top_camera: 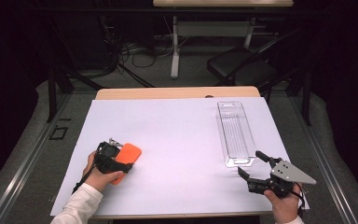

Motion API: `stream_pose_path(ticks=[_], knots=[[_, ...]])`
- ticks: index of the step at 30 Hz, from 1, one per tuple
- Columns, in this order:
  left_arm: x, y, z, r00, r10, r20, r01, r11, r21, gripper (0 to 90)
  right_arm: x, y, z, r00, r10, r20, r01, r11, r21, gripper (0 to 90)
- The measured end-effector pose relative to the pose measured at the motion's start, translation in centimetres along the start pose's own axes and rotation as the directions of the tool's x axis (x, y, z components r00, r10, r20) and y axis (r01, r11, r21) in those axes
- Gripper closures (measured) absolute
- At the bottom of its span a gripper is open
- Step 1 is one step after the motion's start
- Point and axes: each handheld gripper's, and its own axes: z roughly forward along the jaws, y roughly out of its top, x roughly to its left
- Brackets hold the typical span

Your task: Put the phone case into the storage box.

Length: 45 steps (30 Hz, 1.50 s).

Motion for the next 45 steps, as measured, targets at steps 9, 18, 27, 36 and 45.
stream_pose_path(ticks=[9,18,27,36,45], knots=[[-0.2,0.5,-0.7,1.0000,0.004,0.006,-0.004,1.0000,0.007,15.8,0.0,0.0,0.0,1.0000,-0.001,0.000,0.001,1.000,-0.005,14.3],[-0.4,1.3,-1.7,0.9996,0.028,0.004,-0.028,0.9995,0.016,15.9,0.0,0.0,0.0,1.0000,-0.002,0.000,0.002,1.000,-0.002,14.3],[-0.9,2.4,-3.3,0.9986,0.053,0.004,-0.053,0.9986,0.005,15.8,0.1,0.0,0.0,1.0000,-0.003,0.002,0.003,1.000,0.004,14.3],[-1.9,3.8,-4.6,0.9957,0.092,0.011,-0.092,0.9957,0.000,15.9,0.1,0.0,0.1,1.0000,-0.004,0.000,0.004,1.000,0.006,14.3],[-3.3,5.0,-5.6,0.9901,0.137,0.032,-0.136,0.9906,-0.009,15.9,0.1,0.0,0.1,1.0000,-0.005,-0.003,0.005,1.000,0.007,14.3]])
